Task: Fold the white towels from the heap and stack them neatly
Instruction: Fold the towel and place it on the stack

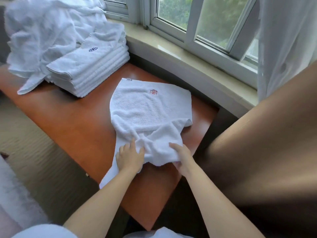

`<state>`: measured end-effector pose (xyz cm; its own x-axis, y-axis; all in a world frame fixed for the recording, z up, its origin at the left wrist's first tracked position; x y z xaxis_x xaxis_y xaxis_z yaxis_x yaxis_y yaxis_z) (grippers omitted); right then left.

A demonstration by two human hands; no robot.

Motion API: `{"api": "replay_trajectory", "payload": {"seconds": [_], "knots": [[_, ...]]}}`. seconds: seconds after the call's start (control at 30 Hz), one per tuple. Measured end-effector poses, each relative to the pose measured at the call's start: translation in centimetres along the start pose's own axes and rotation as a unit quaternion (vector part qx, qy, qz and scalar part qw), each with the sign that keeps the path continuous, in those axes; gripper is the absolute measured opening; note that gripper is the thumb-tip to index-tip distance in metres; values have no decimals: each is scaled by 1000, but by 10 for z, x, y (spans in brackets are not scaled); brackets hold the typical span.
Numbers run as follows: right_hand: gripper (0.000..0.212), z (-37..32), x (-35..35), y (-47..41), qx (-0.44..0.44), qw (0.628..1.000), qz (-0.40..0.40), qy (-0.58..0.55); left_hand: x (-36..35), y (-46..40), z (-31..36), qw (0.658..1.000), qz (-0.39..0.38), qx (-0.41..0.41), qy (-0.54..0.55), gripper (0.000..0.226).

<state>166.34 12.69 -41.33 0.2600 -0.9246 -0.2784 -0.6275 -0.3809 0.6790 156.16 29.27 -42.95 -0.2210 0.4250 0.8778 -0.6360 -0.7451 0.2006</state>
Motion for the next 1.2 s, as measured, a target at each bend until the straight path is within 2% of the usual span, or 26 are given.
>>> {"api": "replay_trajectory", "payload": {"seconds": [0.07, 0.1, 0.2, 0.3, 0.43, 0.47, 0.6, 0.63, 0.7, 0.73, 0.77, 0.83, 0.87, 0.93, 1.0, 1.07, 1.1, 1.2], "knots": [[28, -13, 8, 18, -14, 972, -71, -225, 5, 31, -22, 994, 36, 97, 18, 56], [28, -20, 16, 25, -1, 959, -91, -270, 4, 45, -34, 988, 35, 149, 27, 61], [26, -14, 41, 44, 19, 951, -114, -287, -5, 85, -56, 969, 17, 242, 42, 76], [21, 32, 65, 57, -44, 953, -132, -269, -14, 107, -67, 955, 22, 281, 96, 77], [16, 73, 88, 71, -133, 926, -53, -349, -17, 135, -74, 923, -12, 309, 228, 67], [17, 73, 89, 74, -135, 920, -48, -366, -16, 141, -74, 907, -14, 312, 283, 61], [16, 35, 85, 80, -68, 909, -89, -402, 3, 152, -61, 798, -13, 311, 515, 47], [16, 22, 83, 79, -43, 902, -93, -419, 10, 153, -59, 763, -12, 308, 568, 41], [23, 8, 78, 79, -21, 887, -103, -449, 20, 158, -55, 655, -19, 296, 695, 22], [28, 9, 73, 79, -30, 894, -101, -436, 21, 162, -53, 604, -15, 289, 742, 13], [34, 17, 68, 79, -45, 920, -82, -380, 21, 167, -54, 574, -14, 287, 767, 9], [47, 41, 62, 78, -43, 986, -31, -158, 12, 174, -59, 544, -11, 302, 783, 18], [54, 51, 58, 76, -14, 999, -21, -48, 8, 177, -62, 528, -8, 310, 791, 24], [58, 67, 48, 69, 40, 994, -36, 92, 6, 180, -65, 505, -6, 312, 804, 28], [47, 74, 44, 60, 34, 983, 17, 182, 8, 179, -68, 499, -1, 315, 807, 26], [60, 74, 53, 51, -8, 966, 124, 225, 11, 176, -68, 496, 11, 314, 809, 24], [67, 73, 56, 47, -16, 963, 151, 222, 12, 174, -68, 494, 22, 313, 811, 23], [71, 74, 58, 29, -6, 977, 147, 155, 14, 167, -68, 480, 45, 305, 821, 21]]}}
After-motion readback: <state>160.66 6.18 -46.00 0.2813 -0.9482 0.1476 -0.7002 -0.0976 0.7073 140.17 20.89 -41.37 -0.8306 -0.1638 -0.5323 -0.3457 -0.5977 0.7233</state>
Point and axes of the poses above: each hand's wrist, its own y-axis away from the middle knuckle, its own x-axis out of the back of the hand, z = x × y, the point moved 4 cm from there along -y, towards the middle knuckle, and after that the axes turned 5 degrees about y, right-handed, at the moved point
